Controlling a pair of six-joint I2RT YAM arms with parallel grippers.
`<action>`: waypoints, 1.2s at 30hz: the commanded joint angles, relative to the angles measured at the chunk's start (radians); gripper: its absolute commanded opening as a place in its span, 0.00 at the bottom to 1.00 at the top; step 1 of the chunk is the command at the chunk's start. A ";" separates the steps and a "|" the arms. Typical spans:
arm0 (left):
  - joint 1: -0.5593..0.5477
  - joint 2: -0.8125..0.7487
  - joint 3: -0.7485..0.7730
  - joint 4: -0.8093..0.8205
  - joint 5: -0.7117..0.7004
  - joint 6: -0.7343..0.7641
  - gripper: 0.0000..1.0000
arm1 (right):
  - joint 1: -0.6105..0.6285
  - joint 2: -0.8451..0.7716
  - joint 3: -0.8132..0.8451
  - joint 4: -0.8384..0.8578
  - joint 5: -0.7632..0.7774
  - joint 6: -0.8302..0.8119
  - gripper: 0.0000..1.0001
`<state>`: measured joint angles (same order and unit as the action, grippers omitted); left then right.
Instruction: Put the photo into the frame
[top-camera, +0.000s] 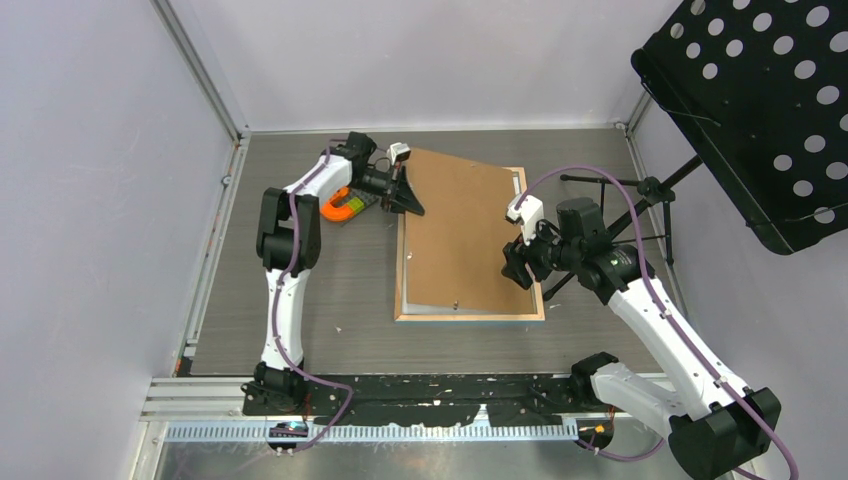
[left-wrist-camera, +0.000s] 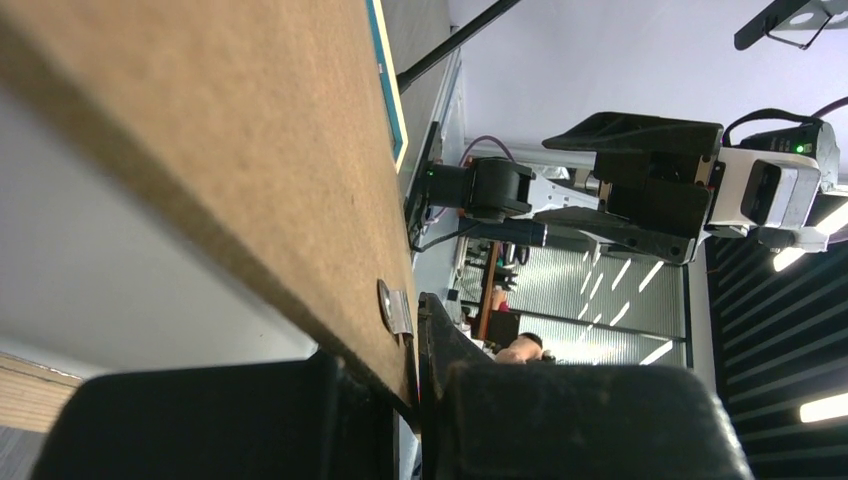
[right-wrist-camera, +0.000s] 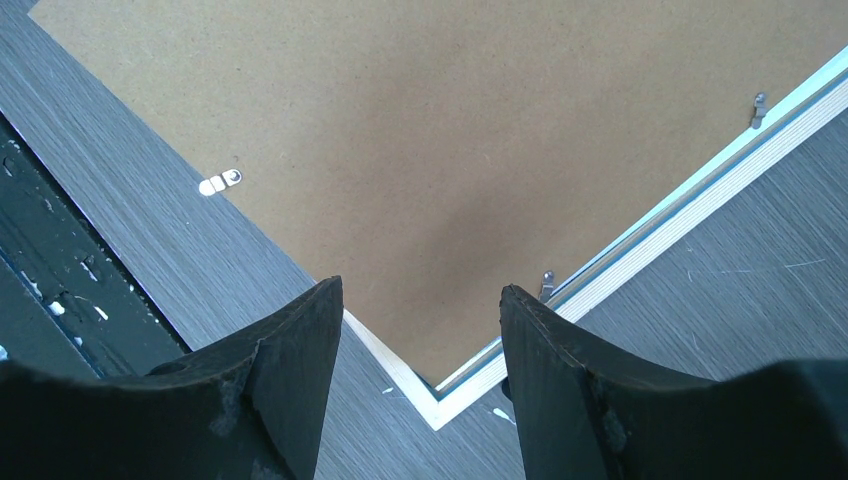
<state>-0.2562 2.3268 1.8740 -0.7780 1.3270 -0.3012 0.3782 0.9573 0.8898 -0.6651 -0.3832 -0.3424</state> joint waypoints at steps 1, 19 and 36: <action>0.008 -0.067 0.072 -0.117 0.092 0.098 0.00 | -0.001 -0.023 0.000 0.035 -0.002 -0.005 0.65; -0.005 -0.080 -0.012 0.103 0.148 -0.106 0.00 | -0.004 -0.019 -0.003 0.036 0.000 -0.004 0.65; -0.008 -0.028 -0.337 1.778 0.178 -1.415 0.00 | -0.006 -0.023 -0.008 0.036 0.003 -0.003 0.65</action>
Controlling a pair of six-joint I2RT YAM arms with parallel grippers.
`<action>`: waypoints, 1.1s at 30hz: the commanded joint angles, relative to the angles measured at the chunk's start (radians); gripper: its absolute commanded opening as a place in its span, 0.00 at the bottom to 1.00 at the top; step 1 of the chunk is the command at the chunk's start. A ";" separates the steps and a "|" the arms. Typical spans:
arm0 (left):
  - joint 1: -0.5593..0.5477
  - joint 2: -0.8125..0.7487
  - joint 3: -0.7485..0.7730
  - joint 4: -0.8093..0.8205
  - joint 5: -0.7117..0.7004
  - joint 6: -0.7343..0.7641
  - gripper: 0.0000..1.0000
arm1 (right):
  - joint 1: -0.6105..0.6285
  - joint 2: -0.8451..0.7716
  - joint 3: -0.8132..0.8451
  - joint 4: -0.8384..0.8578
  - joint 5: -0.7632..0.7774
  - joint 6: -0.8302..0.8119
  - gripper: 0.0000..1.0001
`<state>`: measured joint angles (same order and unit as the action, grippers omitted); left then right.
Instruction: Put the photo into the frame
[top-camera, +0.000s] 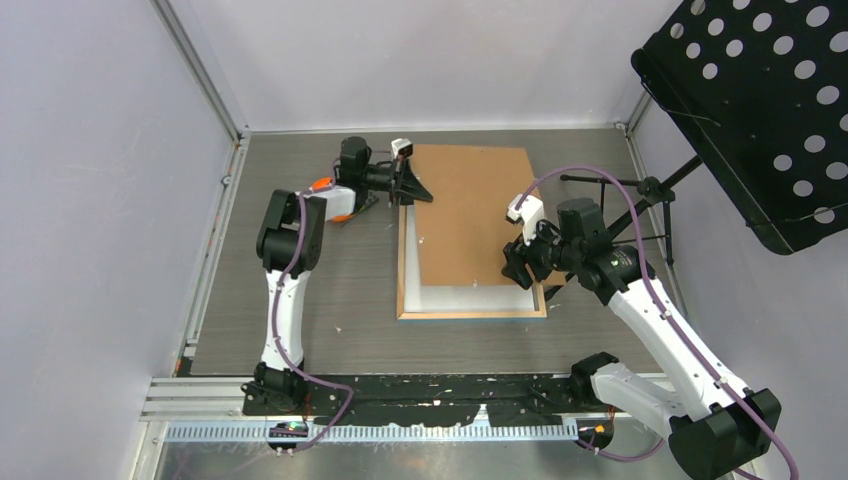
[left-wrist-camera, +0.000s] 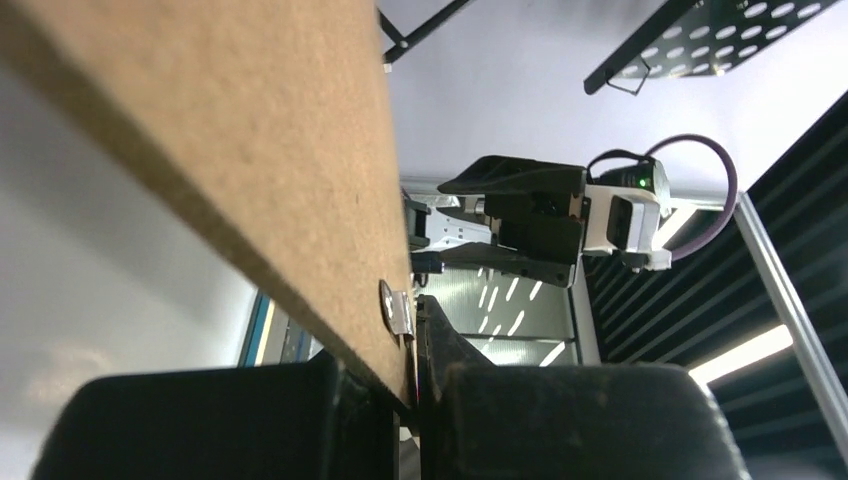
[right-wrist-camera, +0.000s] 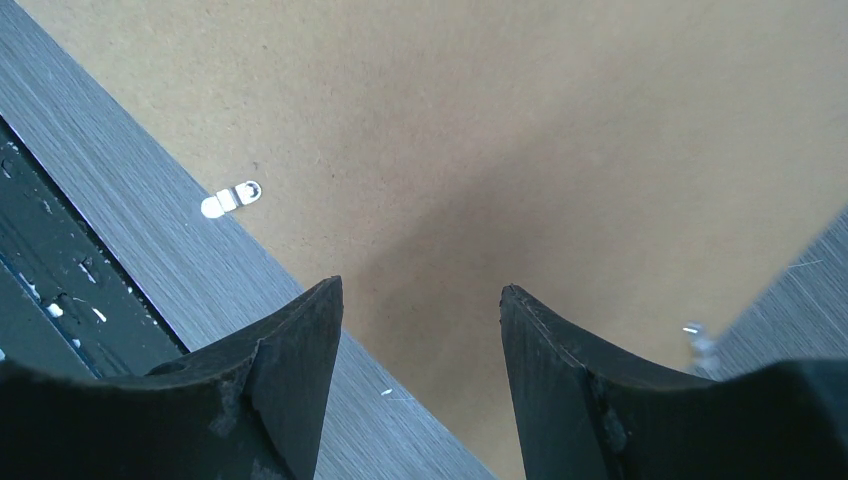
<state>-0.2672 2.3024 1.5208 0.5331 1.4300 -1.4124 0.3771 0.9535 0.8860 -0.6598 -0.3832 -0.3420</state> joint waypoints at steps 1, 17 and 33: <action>0.003 -0.004 0.015 0.467 0.075 -0.303 0.00 | -0.004 -0.018 -0.004 0.031 0.003 -0.003 0.65; 0.026 -0.093 0.025 -0.205 -0.009 0.233 0.00 | -0.008 0.002 0.000 0.035 -0.002 -0.001 0.65; 0.011 -0.124 0.337 -1.285 -0.171 1.049 0.00 | -0.009 -0.013 -0.004 0.037 -0.005 0.001 0.65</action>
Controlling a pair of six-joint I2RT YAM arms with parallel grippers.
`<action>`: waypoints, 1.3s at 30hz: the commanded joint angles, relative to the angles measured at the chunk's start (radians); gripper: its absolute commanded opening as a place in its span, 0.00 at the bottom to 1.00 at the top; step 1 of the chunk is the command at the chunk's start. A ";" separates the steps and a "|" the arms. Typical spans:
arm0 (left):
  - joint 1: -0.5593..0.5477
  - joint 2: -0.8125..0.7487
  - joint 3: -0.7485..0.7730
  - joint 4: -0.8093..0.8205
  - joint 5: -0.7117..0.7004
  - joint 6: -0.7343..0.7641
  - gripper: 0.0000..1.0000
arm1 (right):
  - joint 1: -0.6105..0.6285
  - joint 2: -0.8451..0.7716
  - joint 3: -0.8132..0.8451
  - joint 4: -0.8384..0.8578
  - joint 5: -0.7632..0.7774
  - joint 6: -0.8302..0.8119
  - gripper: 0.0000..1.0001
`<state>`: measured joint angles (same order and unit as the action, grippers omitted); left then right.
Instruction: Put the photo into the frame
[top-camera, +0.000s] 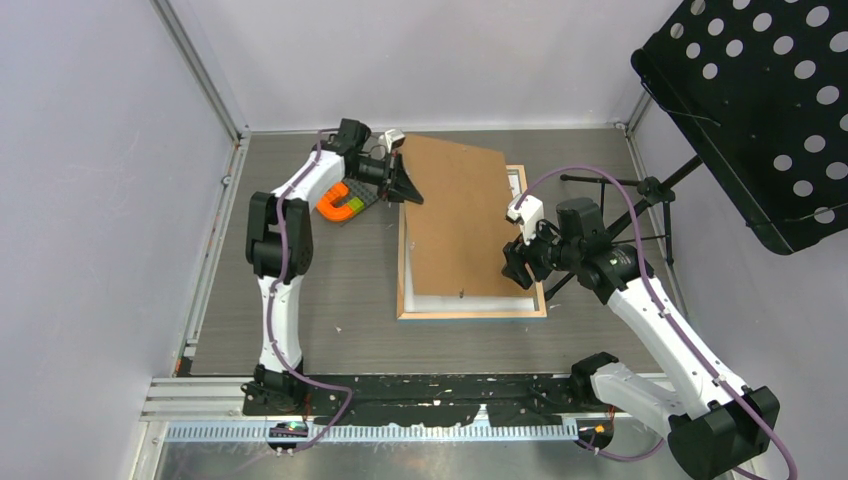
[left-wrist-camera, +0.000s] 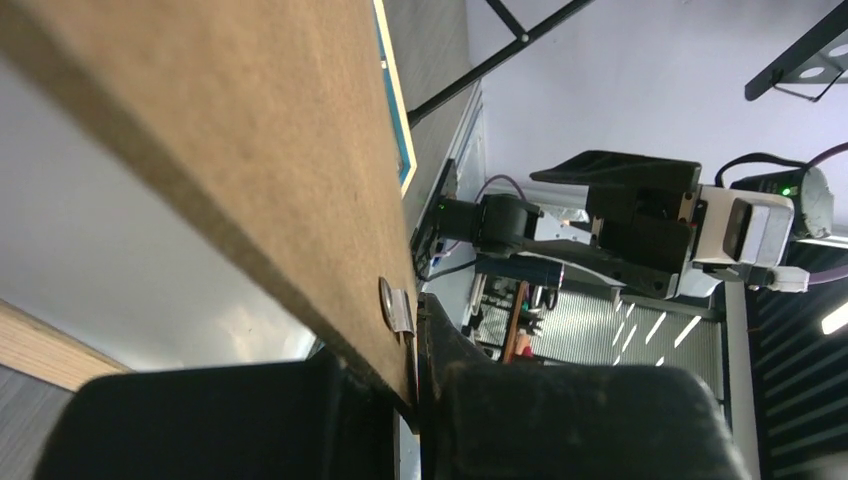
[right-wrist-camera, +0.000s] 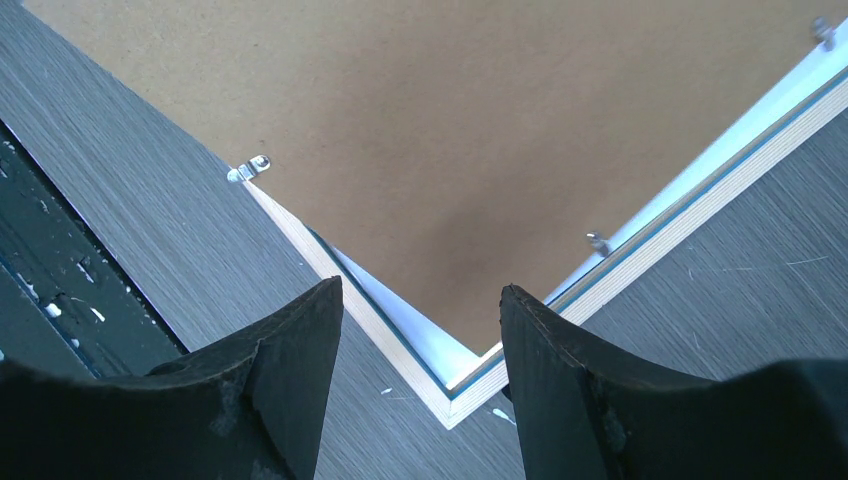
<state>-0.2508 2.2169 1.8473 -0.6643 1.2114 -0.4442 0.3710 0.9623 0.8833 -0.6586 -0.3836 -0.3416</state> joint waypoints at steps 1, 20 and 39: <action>-0.007 -0.037 0.011 -0.089 0.056 0.082 0.00 | -0.003 -0.023 -0.002 0.036 -0.004 0.001 0.65; -0.034 0.015 0.040 -0.037 0.131 0.005 0.00 | -0.009 -0.026 -0.013 0.038 -0.003 0.001 0.65; -0.036 0.068 0.033 0.008 0.139 -0.015 0.00 | -0.013 -0.023 -0.016 0.039 0.003 0.002 0.65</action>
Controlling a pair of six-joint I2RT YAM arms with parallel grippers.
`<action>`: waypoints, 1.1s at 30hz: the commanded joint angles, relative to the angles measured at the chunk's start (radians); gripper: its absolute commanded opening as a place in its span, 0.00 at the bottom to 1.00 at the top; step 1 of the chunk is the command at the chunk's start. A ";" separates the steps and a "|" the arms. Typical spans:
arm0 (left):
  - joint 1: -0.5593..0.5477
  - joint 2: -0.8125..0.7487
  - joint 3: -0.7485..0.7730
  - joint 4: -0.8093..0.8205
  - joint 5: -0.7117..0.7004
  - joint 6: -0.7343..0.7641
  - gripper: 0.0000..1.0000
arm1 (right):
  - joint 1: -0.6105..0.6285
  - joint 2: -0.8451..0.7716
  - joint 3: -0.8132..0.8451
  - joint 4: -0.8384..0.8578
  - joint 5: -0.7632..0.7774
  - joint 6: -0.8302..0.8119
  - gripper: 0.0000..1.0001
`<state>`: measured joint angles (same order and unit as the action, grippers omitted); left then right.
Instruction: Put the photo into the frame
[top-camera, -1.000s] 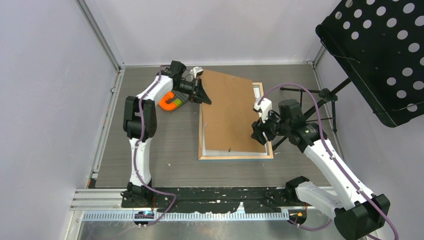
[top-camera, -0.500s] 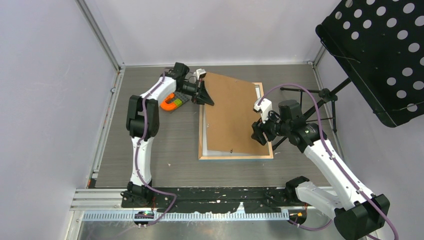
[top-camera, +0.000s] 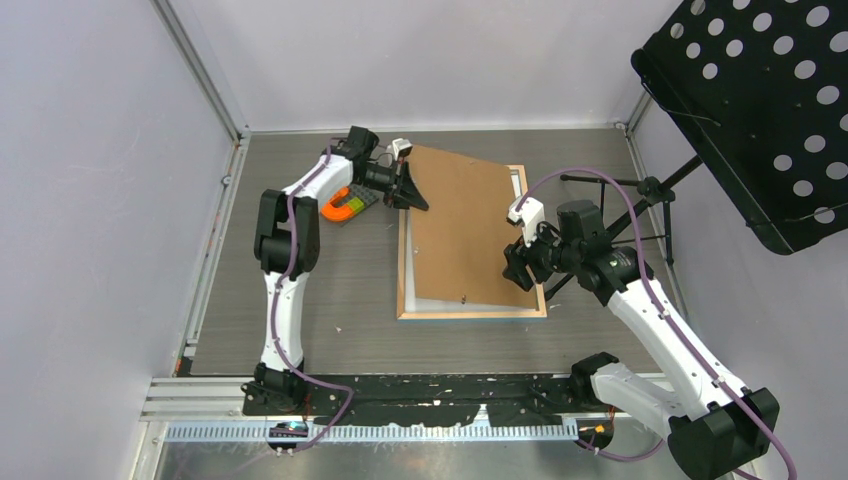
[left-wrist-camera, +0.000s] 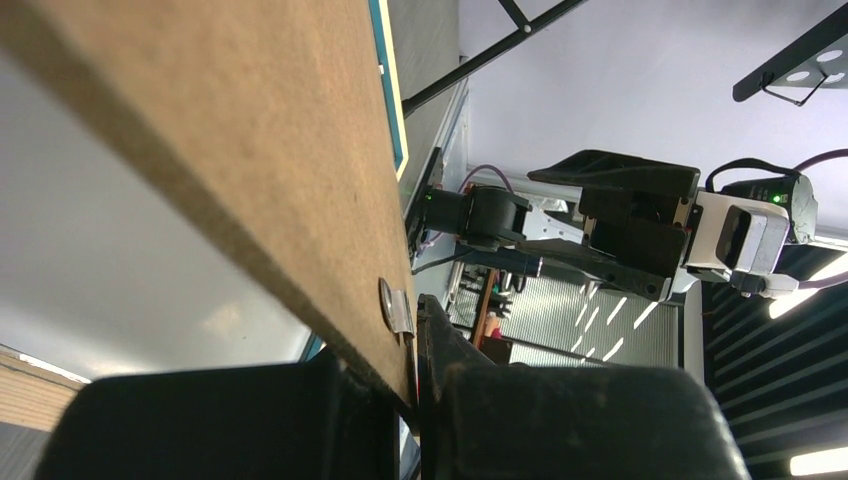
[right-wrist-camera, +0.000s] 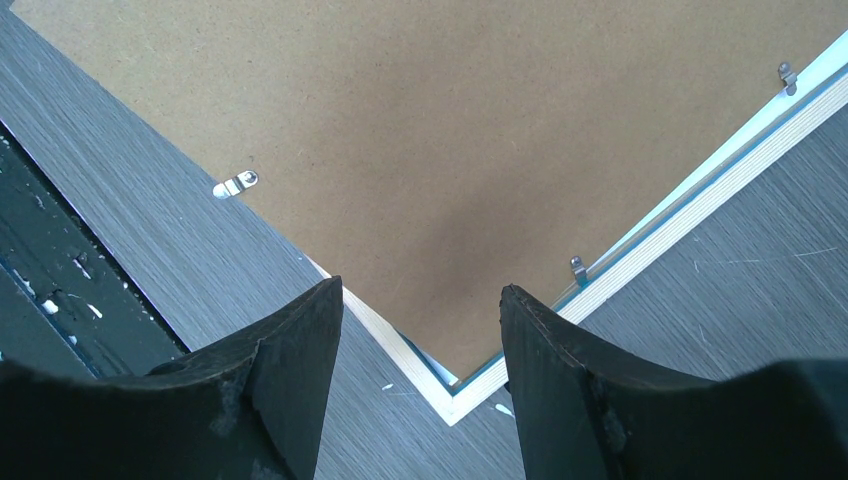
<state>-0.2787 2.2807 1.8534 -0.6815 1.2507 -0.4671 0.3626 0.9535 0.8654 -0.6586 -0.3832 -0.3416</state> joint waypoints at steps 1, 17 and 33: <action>-0.008 0.010 0.034 0.015 0.100 0.018 0.00 | -0.004 -0.015 0.002 0.038 0.003 0.002 0.65; -0.010 0.080 0.192 -0.254 0.043 0.267 0.00 | -0.015 -0.006 -0.007 0.062 0.071 0.015 0.65; -0.010 0.107 0.219 -0.288 0.029 0.296 0.00 | -0.047 0.194 0.090 0.114 0.292 0.103 0.65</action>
<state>-0.2813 2.3882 2.0304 -0.9424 1.2415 -0.2054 0.3202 1.1126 0.8852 -0.5949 -0.1394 -0.2661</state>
